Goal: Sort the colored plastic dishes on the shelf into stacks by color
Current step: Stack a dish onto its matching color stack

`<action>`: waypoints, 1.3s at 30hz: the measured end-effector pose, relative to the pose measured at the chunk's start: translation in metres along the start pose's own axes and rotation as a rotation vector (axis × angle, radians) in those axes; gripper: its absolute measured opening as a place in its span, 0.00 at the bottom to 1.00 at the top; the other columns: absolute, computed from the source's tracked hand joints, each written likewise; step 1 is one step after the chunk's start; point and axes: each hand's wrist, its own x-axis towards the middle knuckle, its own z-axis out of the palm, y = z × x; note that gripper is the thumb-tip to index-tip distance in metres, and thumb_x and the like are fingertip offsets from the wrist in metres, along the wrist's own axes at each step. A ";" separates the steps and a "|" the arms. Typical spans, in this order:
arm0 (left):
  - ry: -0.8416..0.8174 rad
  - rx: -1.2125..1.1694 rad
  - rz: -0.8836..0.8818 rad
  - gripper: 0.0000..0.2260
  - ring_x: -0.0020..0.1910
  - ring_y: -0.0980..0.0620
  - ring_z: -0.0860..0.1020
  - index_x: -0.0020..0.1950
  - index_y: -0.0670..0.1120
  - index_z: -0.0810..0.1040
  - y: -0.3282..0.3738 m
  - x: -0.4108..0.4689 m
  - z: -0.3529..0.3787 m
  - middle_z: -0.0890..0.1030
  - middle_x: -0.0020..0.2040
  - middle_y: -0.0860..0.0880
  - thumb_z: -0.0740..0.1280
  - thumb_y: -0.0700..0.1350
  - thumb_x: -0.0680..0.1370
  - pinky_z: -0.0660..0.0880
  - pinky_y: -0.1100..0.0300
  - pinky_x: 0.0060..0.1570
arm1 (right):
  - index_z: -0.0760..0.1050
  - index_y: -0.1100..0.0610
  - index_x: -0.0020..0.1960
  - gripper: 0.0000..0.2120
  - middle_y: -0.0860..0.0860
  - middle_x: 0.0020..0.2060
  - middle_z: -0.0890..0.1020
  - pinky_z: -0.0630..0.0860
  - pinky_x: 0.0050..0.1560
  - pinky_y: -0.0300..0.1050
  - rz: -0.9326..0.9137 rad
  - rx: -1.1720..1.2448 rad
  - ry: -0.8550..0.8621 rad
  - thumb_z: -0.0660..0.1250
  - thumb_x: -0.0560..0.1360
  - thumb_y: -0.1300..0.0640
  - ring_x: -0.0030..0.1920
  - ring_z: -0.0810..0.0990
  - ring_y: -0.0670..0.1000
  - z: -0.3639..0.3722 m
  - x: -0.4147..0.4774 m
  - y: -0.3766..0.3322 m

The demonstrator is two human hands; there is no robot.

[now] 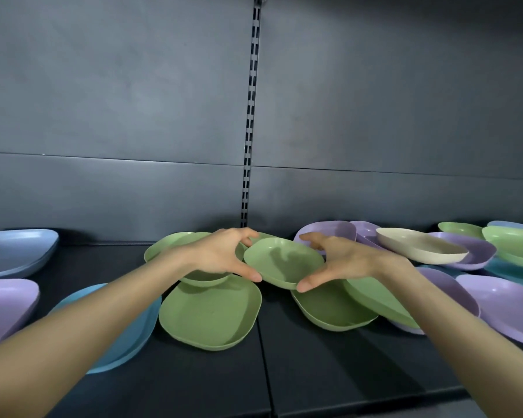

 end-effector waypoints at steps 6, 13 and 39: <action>0.111 -0.071 0.017 0.36 0.64 0.59 0.71 0.70 0.50 0.69 0.003 -0.011 -0.004 0.74 0.62 0.58 0.78 0.52 0.65 0.67 0.63 0.64 | 0.57 0.44 0.73 0.46 0.41 0.65 0.69 0.66 0.56 0.37 -0.102 0.104 0.065 0.78 0.62 0.42 0.65 0.69 0.43 -0.002 0.001 -0.002; 0.226 -0.259 0.026 0.25 0.54 0.69 0.75 0.57 0.56 0.73 -0.012 -0.039 -0.032 0.78 0.54 0.63 0.79 0.44 0.65 0.69 0.72 0.58 | 0.57 0.46 0.75 0.52 0.46 0.67 0.68 0.68 0.68 0.47 -0.253 0.168 0.110 0.80 0.58 0.43 0.66 0.68 0.46 0.000 0.019 -0.027; 0.023 -0.321 -0.033 0.26 0.56 0.57 0.78 0.57 0.47 0.75 -0.108 -0.058 -0.063 0.81 0.53 0.53 0.81 0.45 0.62 0.74 0.57 0.61 | 0.55 0.49 0.76 0.51 0.44 0.67 0.69 0.65 0.59 0.35 -0.120 0.232 0.102 0.81 0.61 0.49 0.64 0.67 0.42 0.055 0.046 -0.109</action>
